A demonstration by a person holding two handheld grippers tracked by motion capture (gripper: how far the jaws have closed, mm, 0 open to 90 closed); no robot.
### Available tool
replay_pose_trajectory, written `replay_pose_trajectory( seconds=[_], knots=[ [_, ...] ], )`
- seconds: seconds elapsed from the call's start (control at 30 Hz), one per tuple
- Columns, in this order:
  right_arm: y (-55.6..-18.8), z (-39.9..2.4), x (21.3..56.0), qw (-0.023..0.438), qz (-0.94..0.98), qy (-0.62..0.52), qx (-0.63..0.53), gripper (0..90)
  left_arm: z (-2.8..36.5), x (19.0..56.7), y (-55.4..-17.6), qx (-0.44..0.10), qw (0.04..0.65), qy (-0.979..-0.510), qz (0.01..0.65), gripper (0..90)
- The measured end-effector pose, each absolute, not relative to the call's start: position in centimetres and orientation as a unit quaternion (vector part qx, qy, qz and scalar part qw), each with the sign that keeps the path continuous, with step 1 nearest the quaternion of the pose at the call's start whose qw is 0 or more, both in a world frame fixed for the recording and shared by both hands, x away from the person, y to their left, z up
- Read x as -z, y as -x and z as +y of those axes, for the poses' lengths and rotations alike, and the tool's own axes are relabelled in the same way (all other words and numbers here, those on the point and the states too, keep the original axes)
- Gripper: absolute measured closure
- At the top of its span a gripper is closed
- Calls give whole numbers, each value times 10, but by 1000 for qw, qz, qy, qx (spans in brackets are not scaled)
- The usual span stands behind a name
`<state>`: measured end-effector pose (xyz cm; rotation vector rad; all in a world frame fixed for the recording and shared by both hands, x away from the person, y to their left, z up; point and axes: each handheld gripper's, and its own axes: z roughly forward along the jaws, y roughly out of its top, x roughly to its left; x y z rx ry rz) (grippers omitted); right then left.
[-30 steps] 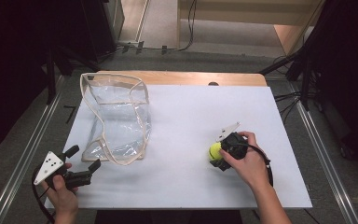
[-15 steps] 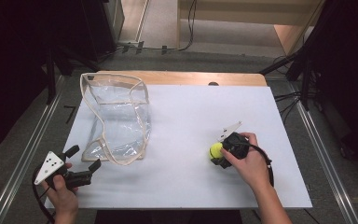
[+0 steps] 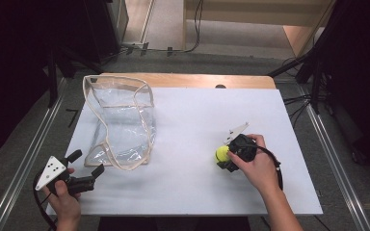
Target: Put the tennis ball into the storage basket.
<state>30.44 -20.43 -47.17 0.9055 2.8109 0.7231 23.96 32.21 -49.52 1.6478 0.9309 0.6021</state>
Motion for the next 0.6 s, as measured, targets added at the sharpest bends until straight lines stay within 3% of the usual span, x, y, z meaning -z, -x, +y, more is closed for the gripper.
replay_pose_trajectory(
  seconds=[0.6],
  knots=[
    [-309, -190, 458, 35, 930, -275, -242, 231, 321, 495, -240, -250, 544, -700, 389, 0]
  ],
)
